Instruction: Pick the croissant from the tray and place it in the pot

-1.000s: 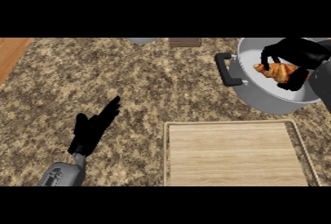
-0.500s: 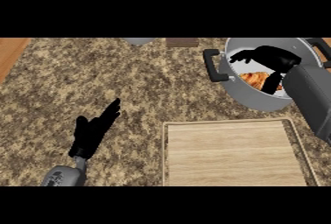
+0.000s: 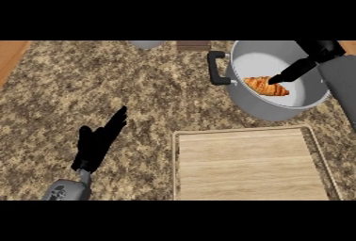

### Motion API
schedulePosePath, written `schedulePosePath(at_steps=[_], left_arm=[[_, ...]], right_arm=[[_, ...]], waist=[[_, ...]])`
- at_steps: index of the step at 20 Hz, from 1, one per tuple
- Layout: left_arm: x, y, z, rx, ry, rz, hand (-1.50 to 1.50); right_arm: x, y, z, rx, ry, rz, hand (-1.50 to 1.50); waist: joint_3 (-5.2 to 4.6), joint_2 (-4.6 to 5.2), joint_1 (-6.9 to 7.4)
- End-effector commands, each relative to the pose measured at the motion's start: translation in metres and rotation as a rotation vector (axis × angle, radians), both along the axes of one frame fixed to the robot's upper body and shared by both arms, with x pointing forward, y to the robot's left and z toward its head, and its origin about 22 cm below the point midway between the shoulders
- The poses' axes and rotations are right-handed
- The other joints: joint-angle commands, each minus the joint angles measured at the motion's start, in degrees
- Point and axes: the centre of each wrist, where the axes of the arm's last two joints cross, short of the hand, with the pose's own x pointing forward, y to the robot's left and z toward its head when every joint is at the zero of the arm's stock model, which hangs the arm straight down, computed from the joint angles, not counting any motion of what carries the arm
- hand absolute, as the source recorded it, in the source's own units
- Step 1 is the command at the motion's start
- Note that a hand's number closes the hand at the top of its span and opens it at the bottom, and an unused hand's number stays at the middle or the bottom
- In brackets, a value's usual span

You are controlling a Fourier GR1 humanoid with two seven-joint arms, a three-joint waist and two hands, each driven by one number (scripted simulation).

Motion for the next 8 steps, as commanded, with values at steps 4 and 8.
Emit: schedulePosePath(at_steps=[4,8], left_arm=[[0.006,-0.011,0.01,0.013,-0.019,-0.042,0.0],[0.01,0.007,0.009,0.007,-0.017,-0.009,0.0]], right_arm=[[-0.017,-0.077,0.046,0.283,-0.032,-0.174,-1.5],[-0.03,-0.103,0.05,0.386,-0.061,-0.194,-1.5]], waist=[[0.1,0.86,1.29],[0.11,1.01,1.49]])
